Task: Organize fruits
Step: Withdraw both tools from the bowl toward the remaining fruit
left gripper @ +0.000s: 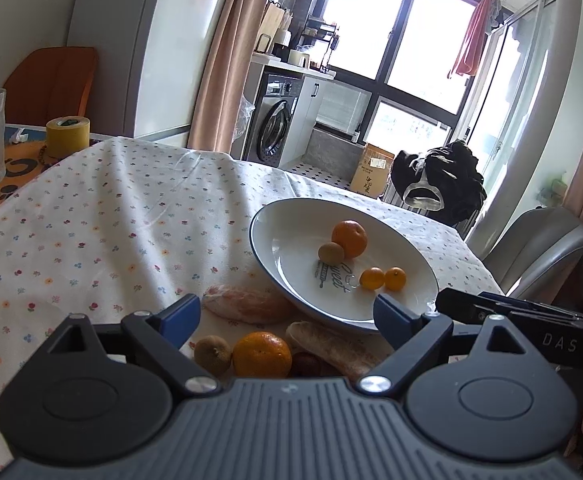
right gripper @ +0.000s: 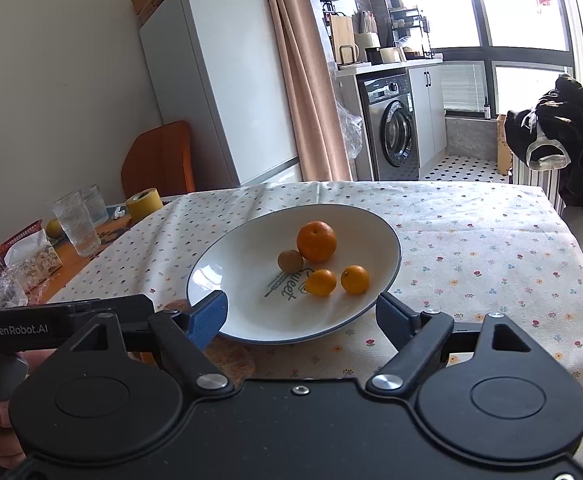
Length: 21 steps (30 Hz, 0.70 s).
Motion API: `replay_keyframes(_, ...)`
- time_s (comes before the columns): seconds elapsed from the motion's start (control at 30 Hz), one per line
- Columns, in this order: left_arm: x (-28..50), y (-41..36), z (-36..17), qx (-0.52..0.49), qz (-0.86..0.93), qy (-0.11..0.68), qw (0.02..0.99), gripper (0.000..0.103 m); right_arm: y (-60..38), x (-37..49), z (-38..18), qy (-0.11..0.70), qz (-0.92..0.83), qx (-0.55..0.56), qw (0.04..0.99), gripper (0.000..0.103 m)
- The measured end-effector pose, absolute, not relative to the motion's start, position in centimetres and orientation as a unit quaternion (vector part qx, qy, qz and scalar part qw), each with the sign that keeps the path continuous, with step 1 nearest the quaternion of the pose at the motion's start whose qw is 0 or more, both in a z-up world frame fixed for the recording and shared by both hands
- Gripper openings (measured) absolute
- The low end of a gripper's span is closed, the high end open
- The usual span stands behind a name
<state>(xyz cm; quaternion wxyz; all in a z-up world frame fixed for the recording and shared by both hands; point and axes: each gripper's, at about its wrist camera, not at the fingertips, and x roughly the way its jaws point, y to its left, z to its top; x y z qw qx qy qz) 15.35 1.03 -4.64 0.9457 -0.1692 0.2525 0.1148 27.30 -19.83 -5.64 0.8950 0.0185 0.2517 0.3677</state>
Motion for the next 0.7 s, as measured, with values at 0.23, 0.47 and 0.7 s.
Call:
replay_keyframes(0.23,13.9,1.5,-4.1,-0.179,0.111,0.245,0.946,0.100,-20.0,25.7,-4.7,0.232,0.366,0.017,0.901,0.100)
replay_keyframes(0.47,12.5,2.2,-3.7,-0.188,0.098,0.240,0.947,0.103,-20.0,24.8,-4.0,0.229,0.353,0.021,0.907,0.103)
replay_keyframes(0.7,11.1,2.7,-3.7,-0.196,0.086,0.239,0.947,0.103,-19.5,23.6,-3.9,0.244,0.361,0.012,0.900,0.103)
